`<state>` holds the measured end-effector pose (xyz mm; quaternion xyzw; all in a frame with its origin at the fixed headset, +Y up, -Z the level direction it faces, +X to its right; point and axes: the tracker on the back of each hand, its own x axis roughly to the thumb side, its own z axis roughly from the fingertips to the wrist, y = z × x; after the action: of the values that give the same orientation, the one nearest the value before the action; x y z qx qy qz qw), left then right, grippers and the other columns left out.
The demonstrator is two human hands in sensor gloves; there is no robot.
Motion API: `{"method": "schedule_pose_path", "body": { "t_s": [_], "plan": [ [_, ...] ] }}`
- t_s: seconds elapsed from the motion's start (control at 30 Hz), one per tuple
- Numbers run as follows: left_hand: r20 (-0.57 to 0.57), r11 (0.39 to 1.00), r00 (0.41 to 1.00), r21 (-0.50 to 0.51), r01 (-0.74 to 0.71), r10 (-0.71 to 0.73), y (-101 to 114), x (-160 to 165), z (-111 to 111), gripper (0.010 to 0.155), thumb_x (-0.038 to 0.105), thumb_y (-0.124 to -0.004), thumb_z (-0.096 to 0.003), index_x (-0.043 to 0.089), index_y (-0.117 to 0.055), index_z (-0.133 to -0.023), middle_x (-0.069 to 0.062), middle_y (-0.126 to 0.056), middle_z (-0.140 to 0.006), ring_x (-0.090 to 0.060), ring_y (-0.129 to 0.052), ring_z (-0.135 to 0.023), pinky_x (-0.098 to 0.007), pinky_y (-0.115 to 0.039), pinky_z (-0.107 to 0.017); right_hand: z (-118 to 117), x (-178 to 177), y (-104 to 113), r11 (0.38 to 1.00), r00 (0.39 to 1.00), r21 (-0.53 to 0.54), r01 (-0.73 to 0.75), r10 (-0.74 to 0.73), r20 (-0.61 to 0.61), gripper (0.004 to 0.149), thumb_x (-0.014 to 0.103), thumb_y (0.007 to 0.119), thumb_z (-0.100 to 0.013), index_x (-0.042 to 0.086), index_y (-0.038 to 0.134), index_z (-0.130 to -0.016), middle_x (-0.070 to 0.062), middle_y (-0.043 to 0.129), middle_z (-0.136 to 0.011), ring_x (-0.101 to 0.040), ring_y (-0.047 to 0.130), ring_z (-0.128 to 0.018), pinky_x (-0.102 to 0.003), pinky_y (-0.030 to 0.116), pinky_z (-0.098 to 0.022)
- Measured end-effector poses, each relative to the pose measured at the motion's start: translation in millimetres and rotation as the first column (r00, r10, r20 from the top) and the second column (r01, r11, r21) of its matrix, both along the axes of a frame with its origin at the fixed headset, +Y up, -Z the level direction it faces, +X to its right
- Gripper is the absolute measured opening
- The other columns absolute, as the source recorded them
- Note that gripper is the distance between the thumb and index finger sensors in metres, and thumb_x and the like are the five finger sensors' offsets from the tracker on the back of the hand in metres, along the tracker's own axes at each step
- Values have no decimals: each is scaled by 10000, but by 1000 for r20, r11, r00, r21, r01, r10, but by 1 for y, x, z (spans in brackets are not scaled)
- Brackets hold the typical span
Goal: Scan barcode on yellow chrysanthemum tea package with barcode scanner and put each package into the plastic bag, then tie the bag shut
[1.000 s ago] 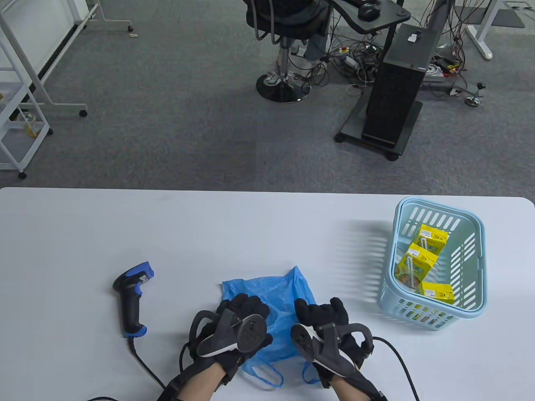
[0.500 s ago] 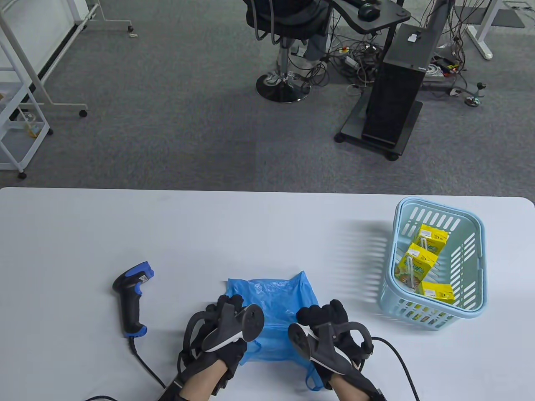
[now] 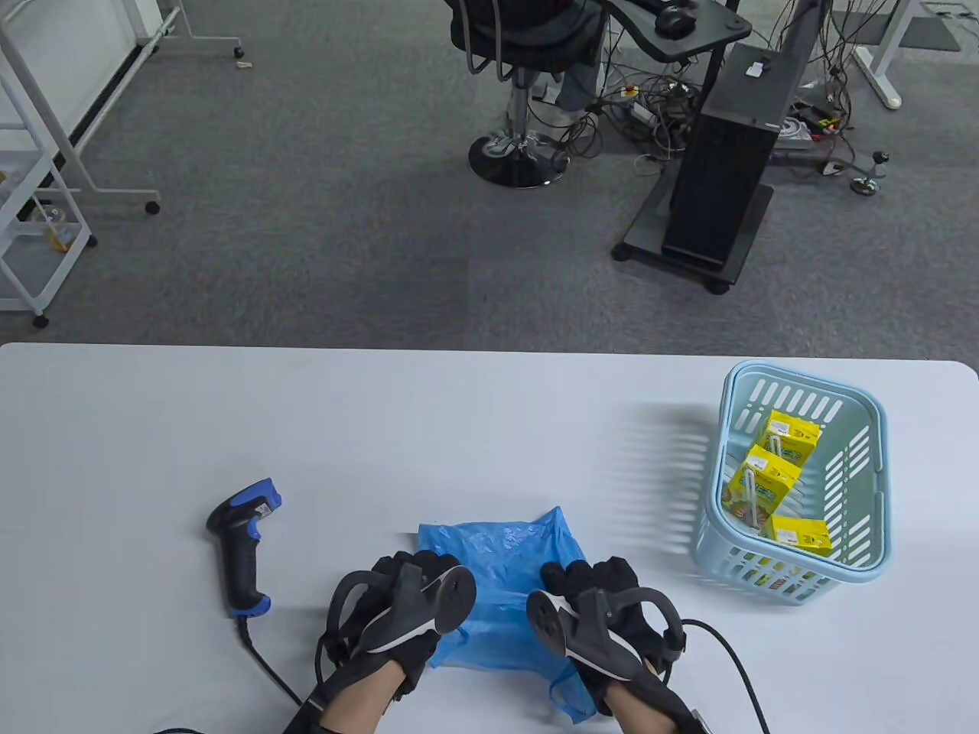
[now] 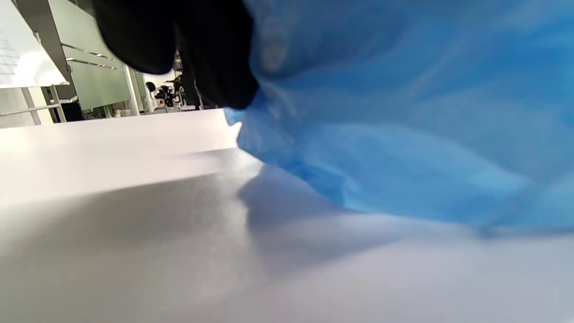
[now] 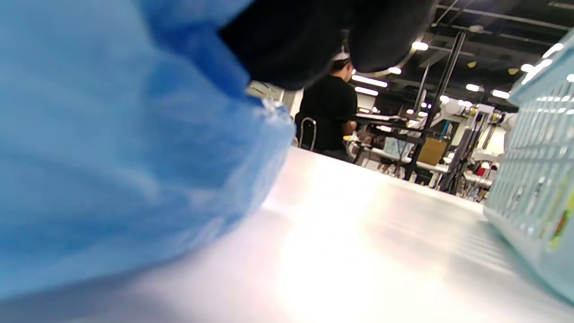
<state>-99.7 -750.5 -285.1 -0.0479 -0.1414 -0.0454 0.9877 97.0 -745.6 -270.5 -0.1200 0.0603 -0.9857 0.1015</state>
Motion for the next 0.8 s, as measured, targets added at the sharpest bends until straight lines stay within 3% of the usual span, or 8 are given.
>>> {"method": "schedule_pose_path", "body": {
  "t_s": [0.13, 0.23, 0.33, 0.4, 0.43, 0.5, 0.63, 0.8],
  "plan": [
    [12, 1000, 1000, -14, 15, -15, 0, 2, 1, 628, 289, -884, -449, 351, -644, -1027, 35, -870, -721, -202, -923, -641, -559, -721, -620, 1, 1, 1, 1000, 1000, 10, 11, -11, -4, 420, 392, 833, -294, 331, 820, -709, 60, 793, -620, -235, 821, -608, -588, 558, -690],
    [12, 1000, 1000, -8, 4, -4, 0, 3, 1, 454, 312, -862, -458, 344, -825, -910, 36, -865, -673, -194, -920, -602, -558, -724, -612, 2, -1, -2, 1000, 1000, -1, -5, 4, -17, 349, 361, 824, -318, 314, 781, -661, -53, 683, -950, -317, 687, -911, -647, 473, -713],
    [12, 1000, 1000, -2, 27, -27, -1, 3, 2, 367, 265, -837, -464, 368, -863, -815, 50, -838, -733, -239, -897, -743, -590, -689, -640, 1, -2, -2, 999, 999, 3, 34, -34, -16, 399, 297, 788, -345, 323, 708, -736, -24, 785, -871, -227, 861, -718, -576, 576, -694],
    [9, 999, 999, 7, 33, -33, -2, 3, 1, 374, 207, -802, -470, 387, -845, -794, 31, -785, -871, -344, -809, -934, -622, -653, -658, 0, -2, -1, 998, 998, -13, 55, -56, -13, 673, 274, 765, -357, 335, 551, -992, 1, 847, -769, -196, 895, -588, -546, 627, -667],
    [0, 1000, 1000, 21, 20, -21, -2, 3, 2, 368, 161, -779, -468, 367, -854, -764, -61, -748, -1021, -399, -765, -986, -627, -649, -661, 0, -2, -1, 999, 999, -30, 42, -42, -6, 727, 287, 767, -357, 322, 481, -1025, 1, 842, -753, -199, 880, -573, -547, 619, -668],
    [-2, 1000, 1000, 18, 12, -12, -3, 3, 1, 362, 125, -759, -463, 345, -845, -737, -95, -731, -1066, -429, -769, -989, -612, -673, -652, 1, -2, -2, 1000, 1000, -4, 14, -14, -15, 667, 323, 788, -343, 286, 623, -987, 22, 830, -697, -190, 856, -533, -544, 619, -665],
    [21, 999, 999, 29, -41, 41, -2, 3, 1, 385, 163, -827, -458, 368, -761, -777, 7, -894, -877, -338, -910, -893, -595, -705, -638, 1, -1, -3, 1000, 1000, 16, -3, 4, -20, 443, 353, 817, -321, 326, 827, -763, 47, 810, -650, -203, 836, -550, -558, 597, -675],
    [20, 1000, 1000, -18, 13, -13, -4, 7, 1, 526, 232, -873, -451, 395, -681, -913, 11, -870, -837, -261, -944, -797, -594, -703, -637, 2, 1, -2, 1000, 1000, 4, 1, -1, -28, 353, 323, 824, -326, 343, 758, -672, -52, 672, -988, -316, 694, -936, -644, 476, -716]
  ]
}}
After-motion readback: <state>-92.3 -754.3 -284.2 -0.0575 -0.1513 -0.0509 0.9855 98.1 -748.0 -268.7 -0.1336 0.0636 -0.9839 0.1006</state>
